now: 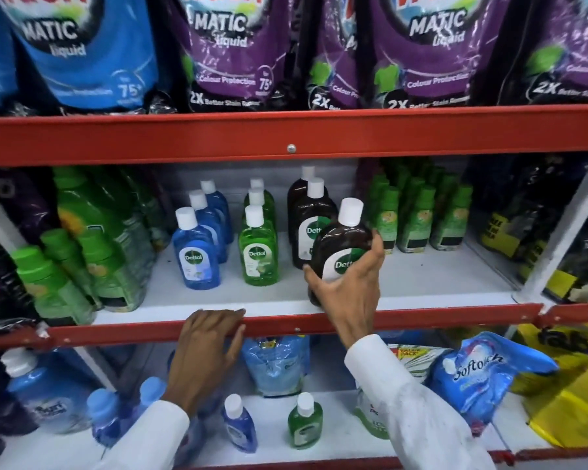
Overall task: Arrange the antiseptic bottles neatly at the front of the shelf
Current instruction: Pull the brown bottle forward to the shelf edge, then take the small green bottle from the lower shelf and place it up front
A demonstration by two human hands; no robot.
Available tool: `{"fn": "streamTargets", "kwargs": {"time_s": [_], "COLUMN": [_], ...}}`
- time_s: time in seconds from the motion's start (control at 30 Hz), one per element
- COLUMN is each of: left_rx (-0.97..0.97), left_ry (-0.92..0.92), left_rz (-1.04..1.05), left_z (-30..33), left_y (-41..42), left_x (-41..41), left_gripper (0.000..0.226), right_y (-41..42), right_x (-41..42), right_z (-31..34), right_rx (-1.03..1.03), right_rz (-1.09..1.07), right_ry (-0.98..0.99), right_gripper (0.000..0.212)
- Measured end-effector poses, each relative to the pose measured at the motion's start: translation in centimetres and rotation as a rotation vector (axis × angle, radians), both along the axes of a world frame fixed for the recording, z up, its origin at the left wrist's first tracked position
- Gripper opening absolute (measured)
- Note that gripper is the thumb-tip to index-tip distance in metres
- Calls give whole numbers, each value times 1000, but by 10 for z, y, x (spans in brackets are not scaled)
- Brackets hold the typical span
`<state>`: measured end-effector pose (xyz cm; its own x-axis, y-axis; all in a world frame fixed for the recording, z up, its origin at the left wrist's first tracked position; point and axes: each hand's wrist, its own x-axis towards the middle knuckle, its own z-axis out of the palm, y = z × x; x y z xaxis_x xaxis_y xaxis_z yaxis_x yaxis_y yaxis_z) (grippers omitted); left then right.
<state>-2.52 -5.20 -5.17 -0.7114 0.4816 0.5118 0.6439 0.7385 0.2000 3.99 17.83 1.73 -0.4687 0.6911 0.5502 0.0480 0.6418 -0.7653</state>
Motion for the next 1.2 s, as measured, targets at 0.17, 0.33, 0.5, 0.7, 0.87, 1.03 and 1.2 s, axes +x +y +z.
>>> {"fn": "streamTargets", "kwargs": {"time_s": [0.17,0.33,0.5,0.7,0.87,1.03,1.2], "left_rx": [2,12,11,-37,34,55,-57], "left_ry": [-42,-36,-5,-21,-83,-165,-126], "left_rz": [-14,-31,-29,-42,-63,-122,-84], "left_z": [-1,1,0,-8,-9,-9,-3], "left_y": [-9,-11,-22,-41,-38,-42,-52], "left_x": [1,3,-2,-7,-6,-7,-6], "left_gripper": [40,42,44,49,51,56,59], "right_y": [-22,-24,-26,-32,-15,-14,-24], "right_x": [-12,-12,8,71,70,52,53], "right_z": [-5,-5,-17,-93,-166,-190,-159], "right_rx": [1,22,105,354,185,43,102], "right_rz": [4,-17,-34,241,629,718,651], "right_ry": [-52,-73,-21,15,-744,-901,-877], "right_gripper": [117,121,124,47,67,49,46]}}
